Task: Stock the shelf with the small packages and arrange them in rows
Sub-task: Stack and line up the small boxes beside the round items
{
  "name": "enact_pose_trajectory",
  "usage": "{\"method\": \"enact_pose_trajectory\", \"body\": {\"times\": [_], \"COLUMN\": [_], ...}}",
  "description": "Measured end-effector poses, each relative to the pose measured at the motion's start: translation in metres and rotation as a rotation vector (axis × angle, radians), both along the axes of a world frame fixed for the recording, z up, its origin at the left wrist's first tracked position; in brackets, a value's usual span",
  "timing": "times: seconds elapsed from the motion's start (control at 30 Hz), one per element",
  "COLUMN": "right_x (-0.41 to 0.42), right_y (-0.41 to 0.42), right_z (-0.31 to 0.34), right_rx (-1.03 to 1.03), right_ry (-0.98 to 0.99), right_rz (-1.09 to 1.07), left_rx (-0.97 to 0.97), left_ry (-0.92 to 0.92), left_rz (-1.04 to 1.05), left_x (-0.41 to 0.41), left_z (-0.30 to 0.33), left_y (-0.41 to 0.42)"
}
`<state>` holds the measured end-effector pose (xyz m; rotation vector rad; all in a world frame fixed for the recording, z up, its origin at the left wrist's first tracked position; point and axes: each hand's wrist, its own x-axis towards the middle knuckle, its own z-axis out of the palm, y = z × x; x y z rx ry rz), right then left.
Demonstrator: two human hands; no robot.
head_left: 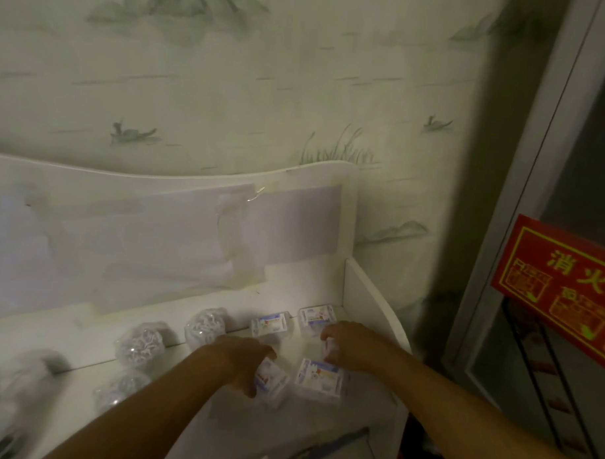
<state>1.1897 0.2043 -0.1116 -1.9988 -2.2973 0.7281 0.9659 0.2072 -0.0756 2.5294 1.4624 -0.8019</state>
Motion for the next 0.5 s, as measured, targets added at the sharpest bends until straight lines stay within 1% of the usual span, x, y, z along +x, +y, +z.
{"method": "enact_pose_trajectory", "body": {"times": [0.13, 0.23, 0.37, 0.5], "right_x": [0.001, -0.001, 0.001, 0.002], "right_y": [-0.001, -0.001, 0.0, -0.001], "right_z": [0.001, -0.001, -0.003, -0.005], "right_rx": [0.036, 0.037, 0.054, 0.066], "right_ry": [0.038, 0.068, 0.084, 0.126], "right_rz": [-0.024, -0.037, -0.056, -0.092], "left_rx": [0.113, 0.118, 0.18, 0.204], "left_ry": [-0.045, -0.032, -0.047, -0.054], "left_rz": [-0.03, -0.053, -0.095, -0.067], "left_x": [-0.002, 0.0, 0.0, -0.004], "left_z": [-0.004, -0.007, -0.013, -0.009], "left_y": [0.0, -0.001, -0.002, 0.004]}}
